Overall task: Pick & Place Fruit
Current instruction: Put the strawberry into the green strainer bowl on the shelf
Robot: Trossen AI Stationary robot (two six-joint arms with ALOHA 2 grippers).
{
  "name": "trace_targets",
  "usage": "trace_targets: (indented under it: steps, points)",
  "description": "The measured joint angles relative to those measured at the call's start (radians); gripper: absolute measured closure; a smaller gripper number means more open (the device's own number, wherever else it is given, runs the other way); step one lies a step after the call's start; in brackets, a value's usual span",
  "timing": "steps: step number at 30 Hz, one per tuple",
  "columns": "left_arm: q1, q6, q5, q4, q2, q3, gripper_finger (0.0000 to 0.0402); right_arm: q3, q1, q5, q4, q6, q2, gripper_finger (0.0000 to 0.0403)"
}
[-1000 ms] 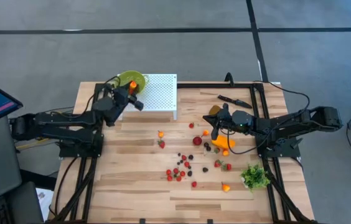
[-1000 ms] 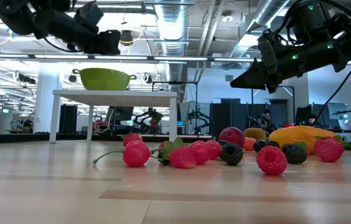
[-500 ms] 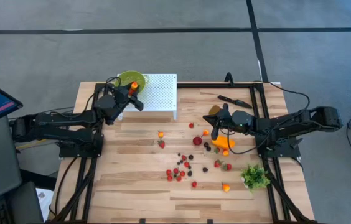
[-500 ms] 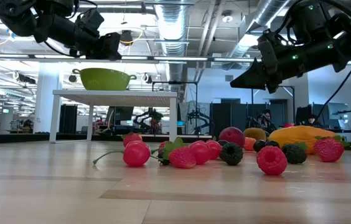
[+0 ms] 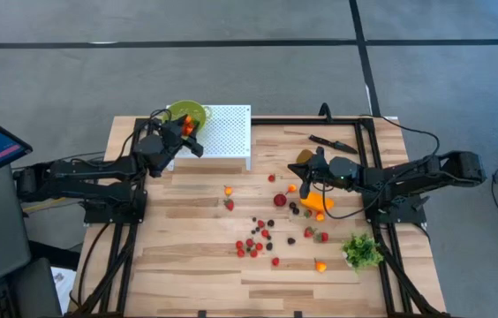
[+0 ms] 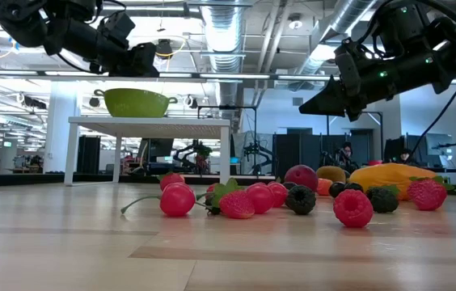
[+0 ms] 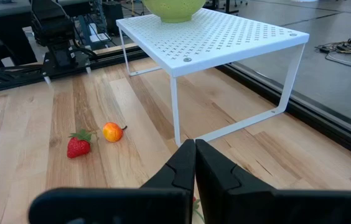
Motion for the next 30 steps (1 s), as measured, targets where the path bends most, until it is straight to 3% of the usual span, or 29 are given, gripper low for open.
trace_targets:
  steps: [5,11,13,18,23,30]
  points:
    - [-0.082,0.000,0.040,0.000,0.000,0.000,0.0175,0.000,0.000,0.000,0.000,0.000,0.000,0.0397]
    - [-0.240,-0.016,0.376,0.000,0.000,0.000,0.0185,0.000,0.000,0.000,0.000,0.000,0.000,0.0397]
    - [-0.289,-0.017,0.442,0.000,0.000,0.000,0.0190,0.000,0.000,0.000,0.000,0.000,0.000,0.0397]
    - [-0.400,0.008,0.447,-0.002,0.000,0.000,0.0199,0.000,0.000,0.000,0.000,0.000,0.000,0.0397]
    - [-0.481,0.164,0.451,-0.054,0.017,0.001,0.0206,0.000,0.000,0.000,0.000,0.000,0.000,0.0397]
    - [-0.540,0.200,0.451,-0.068,0.067,0.001,0.0223,0.000,0.000,0.000,0.000,0.000,0.000,0.0397]
